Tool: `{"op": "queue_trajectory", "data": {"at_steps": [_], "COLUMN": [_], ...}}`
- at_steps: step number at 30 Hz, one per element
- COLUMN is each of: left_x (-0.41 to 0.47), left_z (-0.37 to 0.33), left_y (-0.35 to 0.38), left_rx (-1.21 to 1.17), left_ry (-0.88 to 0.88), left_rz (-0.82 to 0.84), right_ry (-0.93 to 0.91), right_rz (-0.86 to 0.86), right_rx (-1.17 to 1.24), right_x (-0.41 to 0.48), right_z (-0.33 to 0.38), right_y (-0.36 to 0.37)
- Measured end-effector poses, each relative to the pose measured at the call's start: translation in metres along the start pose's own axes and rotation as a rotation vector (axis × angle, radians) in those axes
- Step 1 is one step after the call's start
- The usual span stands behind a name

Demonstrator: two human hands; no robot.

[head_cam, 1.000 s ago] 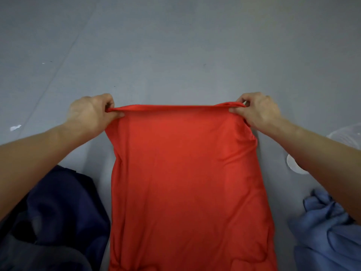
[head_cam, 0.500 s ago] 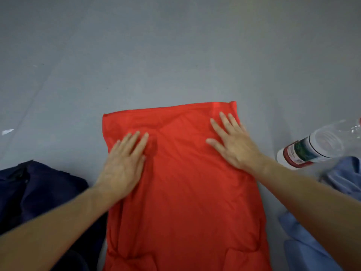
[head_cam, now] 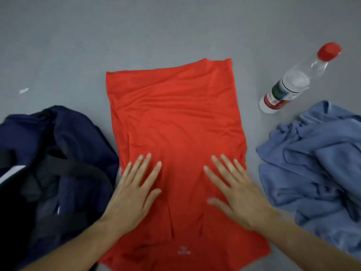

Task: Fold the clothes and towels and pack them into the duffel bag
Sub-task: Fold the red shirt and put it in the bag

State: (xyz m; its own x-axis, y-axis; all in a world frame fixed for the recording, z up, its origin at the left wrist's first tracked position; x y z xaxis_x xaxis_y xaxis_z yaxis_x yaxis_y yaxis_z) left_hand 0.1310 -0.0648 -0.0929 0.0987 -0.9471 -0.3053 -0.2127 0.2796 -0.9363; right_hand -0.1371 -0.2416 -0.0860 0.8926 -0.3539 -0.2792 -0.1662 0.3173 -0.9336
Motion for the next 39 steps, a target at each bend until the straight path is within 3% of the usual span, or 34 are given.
{"op": "queue_trajectory", "data": {"at_steps": [3,6,9,12,23,27,30,33,37,39], "left_x": [-0.075,-0.132,-0.163,-0.167,-0.146,-0.122,-0.095,-0.054,-0.002,0.013], "left_z": [-0.030,-0.043,-0.053,-0.055,-0.022,-0.034,-0.031,-0.010,0.017,0.019], "left_y": [0.037,0.062,0.071,0.074,0.074,0.071,0.040,0.002,-0.027,-0.034], "left_rx": [-0.013,-0.016,0.010,0.054,0.159,0.015,-0.129,-0.162,-0.205,-0.155], "left_ry": [0.025,-0.033,-0.053,0.033,0.155,0.109,0.051,-0.045,-0.220,-0.214], "left_rz": [0.021,0.105,0.186,0.222,0.142,-0.127,-0.230,-0.167,-0.091,-0.197], "right_ry": [-0.055,0.041,0.110,0.058,-0.031,-0.074,0.065,0.275,0.404,0.375], "right_rz": [0.134,0.293,0.357,0.374,0.103,-0.026,-0.071,-0.022,-0.074,-0.169], "right_rx": [-0.050,-0.077,-0.057,-0.047,-0.088,-0.013,0.236,0.384,0.222,0.060], "right_x": [-0.071,-0.110,-0.115,-0.118,-0.121,-0.115,-0.095,-0.053,0.006,0.021], "right_z": [0.034,0.056,0.075,0.087,0.082,0.072,0.058,0.033,-0.005,-0.010], "right_y": [0.039,0.057,0.058,0.065,0.084,0.079,0.042,0.002,-0.021,-0.017]}}
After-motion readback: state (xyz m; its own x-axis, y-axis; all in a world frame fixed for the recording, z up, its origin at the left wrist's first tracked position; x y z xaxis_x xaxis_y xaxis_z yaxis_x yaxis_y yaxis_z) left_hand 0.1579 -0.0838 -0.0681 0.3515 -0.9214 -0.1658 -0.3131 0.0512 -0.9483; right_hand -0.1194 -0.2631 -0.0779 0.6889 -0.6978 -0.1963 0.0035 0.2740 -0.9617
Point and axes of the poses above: each hand's wrist, its own x-axis towards the middle knuckle, its own y-axis out of the palm, z = x × y, the point moved 1 cm from there along x, towards the middle knuckle, and after that the axes turned 10 degrees about z, right-handed, at the moved point
